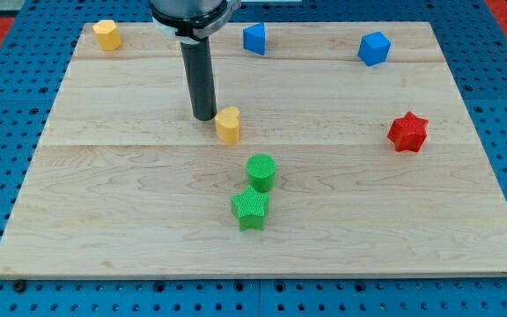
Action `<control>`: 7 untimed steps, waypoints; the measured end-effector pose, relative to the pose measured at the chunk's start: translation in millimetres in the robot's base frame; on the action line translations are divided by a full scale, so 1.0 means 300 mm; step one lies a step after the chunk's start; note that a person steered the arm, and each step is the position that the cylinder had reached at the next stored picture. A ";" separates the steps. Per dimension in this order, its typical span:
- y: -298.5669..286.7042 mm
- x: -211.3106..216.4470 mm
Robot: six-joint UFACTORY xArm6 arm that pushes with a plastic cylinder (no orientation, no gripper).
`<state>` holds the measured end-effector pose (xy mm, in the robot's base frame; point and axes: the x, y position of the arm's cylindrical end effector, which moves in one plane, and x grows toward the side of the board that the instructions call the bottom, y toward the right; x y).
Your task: Push the yellow heart vertically below the red star
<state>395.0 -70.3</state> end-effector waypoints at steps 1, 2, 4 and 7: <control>0.216 0.121; 0.482 0.246; 0.373 0.009; 0.838 0.517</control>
<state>550.0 181.1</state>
